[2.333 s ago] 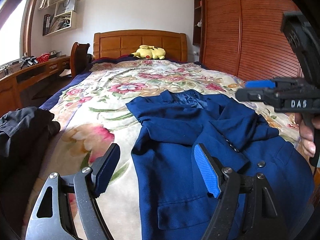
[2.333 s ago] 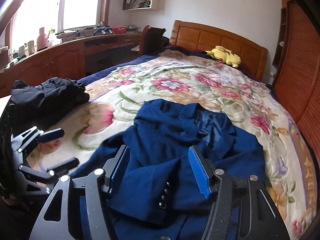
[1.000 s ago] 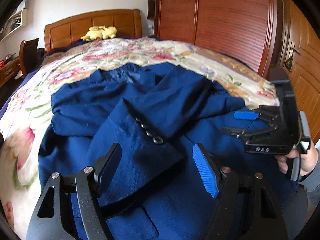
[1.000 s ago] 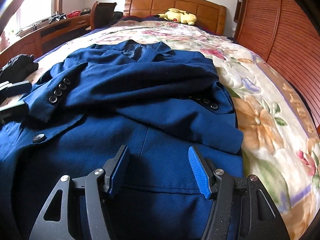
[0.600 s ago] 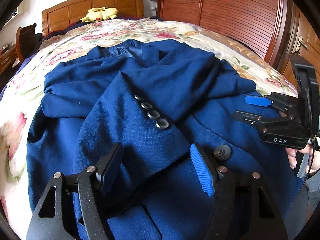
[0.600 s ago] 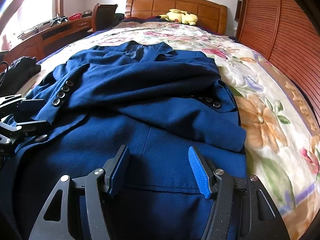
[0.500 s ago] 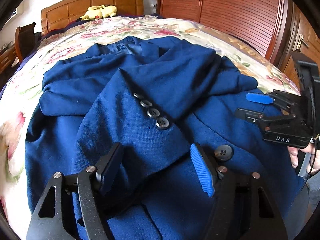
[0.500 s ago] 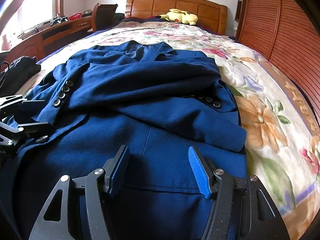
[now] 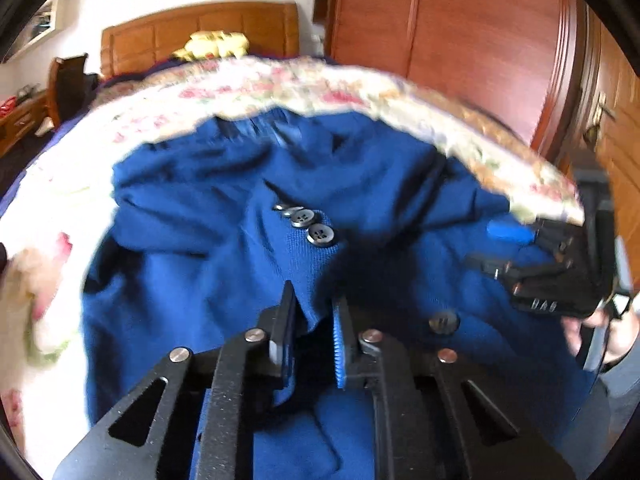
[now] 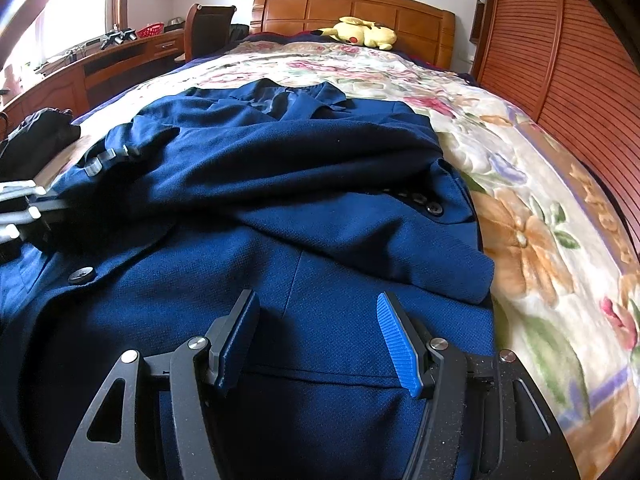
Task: Fold large clothes
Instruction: 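Fold the held side panel inward over the jacket with the left gripper, release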
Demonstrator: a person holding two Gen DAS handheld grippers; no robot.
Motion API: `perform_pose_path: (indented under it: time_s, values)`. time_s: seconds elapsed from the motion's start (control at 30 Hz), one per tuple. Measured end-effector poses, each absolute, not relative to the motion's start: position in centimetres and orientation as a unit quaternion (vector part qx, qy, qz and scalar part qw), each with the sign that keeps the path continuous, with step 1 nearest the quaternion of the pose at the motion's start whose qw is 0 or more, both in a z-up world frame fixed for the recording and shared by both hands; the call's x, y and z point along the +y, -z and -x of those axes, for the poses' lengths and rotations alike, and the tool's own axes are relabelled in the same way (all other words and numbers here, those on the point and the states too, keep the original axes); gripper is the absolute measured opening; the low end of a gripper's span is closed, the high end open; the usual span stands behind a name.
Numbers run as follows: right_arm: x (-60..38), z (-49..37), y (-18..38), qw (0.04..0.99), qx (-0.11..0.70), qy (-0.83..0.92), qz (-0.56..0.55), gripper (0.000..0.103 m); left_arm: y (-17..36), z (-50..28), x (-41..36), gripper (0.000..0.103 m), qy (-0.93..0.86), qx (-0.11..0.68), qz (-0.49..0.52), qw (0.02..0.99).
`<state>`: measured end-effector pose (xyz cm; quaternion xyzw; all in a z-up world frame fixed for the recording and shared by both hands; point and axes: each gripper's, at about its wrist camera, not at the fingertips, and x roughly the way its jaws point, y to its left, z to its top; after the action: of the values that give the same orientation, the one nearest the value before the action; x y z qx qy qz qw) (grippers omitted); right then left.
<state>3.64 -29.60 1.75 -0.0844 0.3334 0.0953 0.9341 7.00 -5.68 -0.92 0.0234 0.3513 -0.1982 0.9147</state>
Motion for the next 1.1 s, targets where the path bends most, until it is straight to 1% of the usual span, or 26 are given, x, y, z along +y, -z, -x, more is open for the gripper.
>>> perform_pose_path:
  time_s: [0.2, 0.37, 0.6, 0.77, 0.8, 0.93, 0.97, 1.07, 1.1]
  values:
    - [-29.6, -3.6, -1.7, 0.934, 0.333, -0.095, 0.085, 0.063, -2.1, -6.7, 0.1, 0.013, 0.164, 0.303, 0.026, 0.939]
    - [-29.6, -3.7, -1.7, 0.934, 0.334, -0.095, 0.085, 0.063, -2.6, -6.6, 3.6, 0.013, 0.15, 0.3, 0.059, 0.94]
    - [-29.7, -3.7, -1.6, 0.934, 0.335, -0.095, 0.085, 0.063, -2.5, -6.1, 4.9, 0.013, 0.145, 0.299, 0.058, 0.941]
    - [-29.6, -3.7, -1.7, 0.934, 0.335, -0.095, 0.085, 0.063, -1.8, -6.1, 5.4, 0.014, 0.14, 0.315, 0.052, 0.937]
    - [-29.6, -3.7, -1.7, 0.934, 0.335, -0.095, 0.085, 0.063, -1.6, -6.0, 5.5, 0.017, 0.14, 0.317, 0.049, 0.937]
    - [-29.7, -3.7, -1.6, 0.934, 0.335, -0.095, 0.085, 0.063, -1.4, -5.4, 6.2, 0.025, 0.122, 0.316, 0.042, 0.94]
    - [-29.6, -3.7, -1.6, 0.934, 0.335, -0.095, 0.085, 0.063, -1.4, -5.2, 6.5, 0.028, 0.116, 0.315, 0.042, 0.941]
    - [-29.6, -3.7, -1.6, 0.934, 0.335, -0.095, 0.085, 0.063, -1.2, -4.6, 7.6, 0.044, 0.106, 0.311, 0.048, 0.943]
    - [-29.7, -3.7, -1.6, 0.934, 0.335, -0.095, 0.085, 0.063, -1.1, -4.4, 7.9, 0.045, 0.106, 0.31, 0.051, 0.944]
